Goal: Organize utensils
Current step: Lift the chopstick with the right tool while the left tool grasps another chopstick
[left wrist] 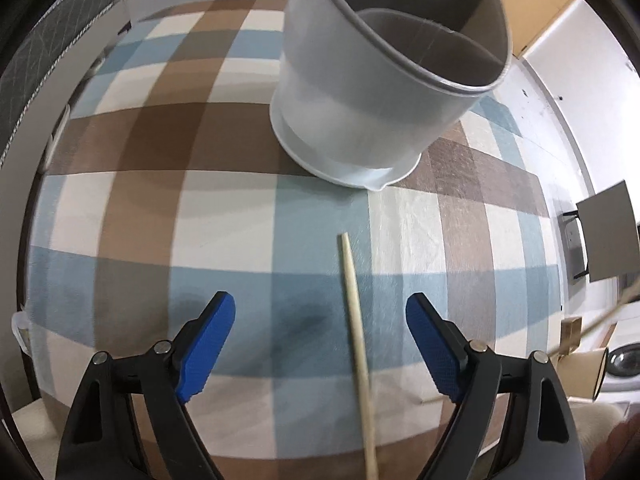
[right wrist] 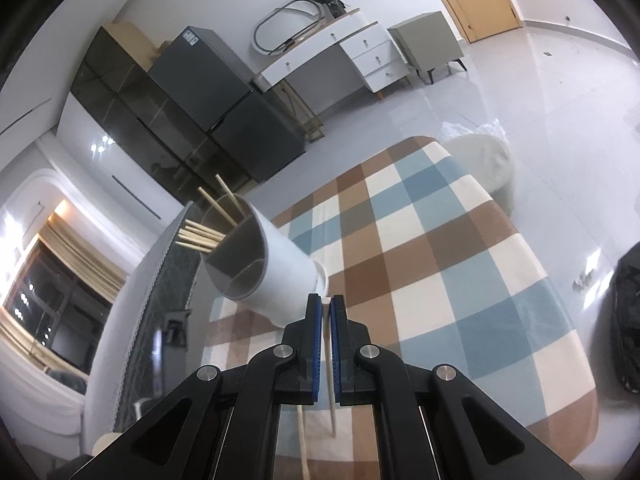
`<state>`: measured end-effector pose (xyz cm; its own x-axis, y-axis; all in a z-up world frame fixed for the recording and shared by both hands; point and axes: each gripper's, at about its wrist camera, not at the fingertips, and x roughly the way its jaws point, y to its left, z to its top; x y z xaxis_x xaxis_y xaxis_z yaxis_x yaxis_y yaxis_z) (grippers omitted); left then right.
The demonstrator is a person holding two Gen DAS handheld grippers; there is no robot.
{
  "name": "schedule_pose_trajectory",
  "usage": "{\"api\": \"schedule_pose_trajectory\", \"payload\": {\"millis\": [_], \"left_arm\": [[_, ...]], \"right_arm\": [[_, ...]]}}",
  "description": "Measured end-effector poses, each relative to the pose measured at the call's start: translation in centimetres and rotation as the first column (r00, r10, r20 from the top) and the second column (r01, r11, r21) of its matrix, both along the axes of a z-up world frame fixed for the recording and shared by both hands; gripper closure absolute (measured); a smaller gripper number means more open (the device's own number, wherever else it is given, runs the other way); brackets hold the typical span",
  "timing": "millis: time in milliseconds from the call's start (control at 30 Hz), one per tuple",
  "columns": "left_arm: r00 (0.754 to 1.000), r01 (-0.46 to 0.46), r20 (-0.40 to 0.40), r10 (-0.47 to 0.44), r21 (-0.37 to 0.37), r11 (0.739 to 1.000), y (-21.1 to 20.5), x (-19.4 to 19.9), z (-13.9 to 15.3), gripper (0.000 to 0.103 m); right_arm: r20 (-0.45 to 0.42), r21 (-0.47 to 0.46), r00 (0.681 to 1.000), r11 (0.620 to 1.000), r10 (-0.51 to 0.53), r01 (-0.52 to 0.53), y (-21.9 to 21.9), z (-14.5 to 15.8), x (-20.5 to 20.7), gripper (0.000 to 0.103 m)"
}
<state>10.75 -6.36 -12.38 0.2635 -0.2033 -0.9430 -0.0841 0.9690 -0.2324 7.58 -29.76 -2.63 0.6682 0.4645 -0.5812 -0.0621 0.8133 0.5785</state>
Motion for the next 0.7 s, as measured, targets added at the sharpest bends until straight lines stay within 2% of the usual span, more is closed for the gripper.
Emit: {"api": "schedule_pose_trajectory", "payload": {"millis": [33,200,267,400,500,533,567,700], "left_arm": [[1.0,0.002,-0.004,-0.002,0.001,1.0,-0.2,0.2,-0.1,0.027],[1.0,0.022,-0.022,-0.022,0.035,0.999,-1.8,1.4,-0.6,0.037],[0.999,0.03,-0.038,-0.029,0.033,0.999,-2.3,1.8,-1.0,0.051],[0.999,0.035,-0.042,-0.033,0.056,0.998,-3.2,2.4,-1.1,0.061],[0.998,0.037,-0.046,-0.034,0.072,0.997,-3.6,3.1,-1.1,0.084],[0.998,0.038,-0.05,-0.035,0.081,0.996,-3.8,3.3,-1.2,0.096],[0.998,0.041,-0.056,-0.036,0.083,0.996,-3.9,3.5,-1.2,0.1],[0.998,0.035,-0.059,-0.031,0.063,0.997,-4.2,3.9,-1.4,0.103]], "right_arm": [[-0.003,0.006,1.0,1.0,-0.001,0.002,-0.1,0.0,0.1,0.099],[-0.007,0.004,1.0,1.0,0.009,-0.009,0.2,-0.4,0.6,0.099],[-0.019,0.015,1.0,1.0,0.011,-0.011,0.2,-0.7,0.9,0.099],[-0.023,0.034,1.0,0.999,0.007,-0.006,-0.1,-0.8,0.9,0.099],[-0.018,0.04,1.0,0.999,0.005,-0.005,-0.2,-0.7,0.9,0.099],[-0.019,0.044,1.0,0.999,0.005,-0.004,-0.3,-0.7,0.9,0.099],[-0.02,0.046,1.0,0.999,0.005,-0.004,-0.3,-0.7,0.9,0.099],[-0.023,0.048,1.0,0.999,0.007,-0.006,-0.2,-0.8,1.0,0.099]]}}
